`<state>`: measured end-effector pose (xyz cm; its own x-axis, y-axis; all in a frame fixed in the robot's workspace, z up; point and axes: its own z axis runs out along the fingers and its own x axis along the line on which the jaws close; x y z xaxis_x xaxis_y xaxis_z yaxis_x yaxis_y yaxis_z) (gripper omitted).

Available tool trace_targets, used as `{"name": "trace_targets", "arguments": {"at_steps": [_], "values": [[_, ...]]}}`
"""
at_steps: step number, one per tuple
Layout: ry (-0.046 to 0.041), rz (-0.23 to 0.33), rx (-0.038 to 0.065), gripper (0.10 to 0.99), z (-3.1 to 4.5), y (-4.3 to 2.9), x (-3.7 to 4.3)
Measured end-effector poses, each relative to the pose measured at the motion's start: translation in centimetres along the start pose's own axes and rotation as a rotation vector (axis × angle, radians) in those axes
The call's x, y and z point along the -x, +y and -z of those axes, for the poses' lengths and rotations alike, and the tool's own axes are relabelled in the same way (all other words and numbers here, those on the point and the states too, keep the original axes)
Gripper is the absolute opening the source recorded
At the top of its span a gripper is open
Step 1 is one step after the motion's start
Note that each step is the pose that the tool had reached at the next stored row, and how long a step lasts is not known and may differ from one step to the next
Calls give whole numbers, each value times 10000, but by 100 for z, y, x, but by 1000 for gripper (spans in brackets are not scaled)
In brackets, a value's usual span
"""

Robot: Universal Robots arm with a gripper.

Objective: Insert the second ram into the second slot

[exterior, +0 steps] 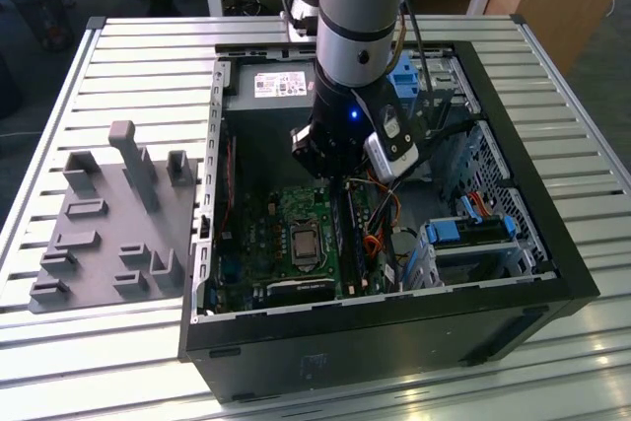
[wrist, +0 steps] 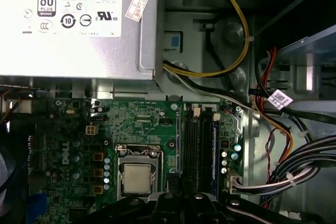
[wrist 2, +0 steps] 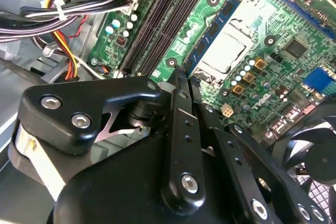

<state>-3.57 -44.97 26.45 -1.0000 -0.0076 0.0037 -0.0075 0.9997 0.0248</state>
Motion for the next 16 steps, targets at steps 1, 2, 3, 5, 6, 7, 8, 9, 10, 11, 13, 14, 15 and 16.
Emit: {"name": "trace_targets", "arguments": {"at_steps": [1,2,3,5,6,7,8,9,10,11,13,14,15,16], "values": [[0,0,0,137,0,0,0],[0,0,1,137,0,0,0],[0,2,2,137,-1,0,4],[9,-1,4,137,-3,0,16],[15,-9,6,137,-8,0,23],[19,-32,6,137,-13,0,27],[20,-75,4,137,-20,-1,28],[20,-129,5,137,-29,-1,28],[19,-169,10,137,-39,-1,29],[19,-190,13,137,-47,-2,29],[19,-210,12,137,-64,-3,29],[18,-216,13,137,-71,-4,29],[19,-219,12,137,-75,-6,32],[18,-222,14,137,-79,-9,36]]}}
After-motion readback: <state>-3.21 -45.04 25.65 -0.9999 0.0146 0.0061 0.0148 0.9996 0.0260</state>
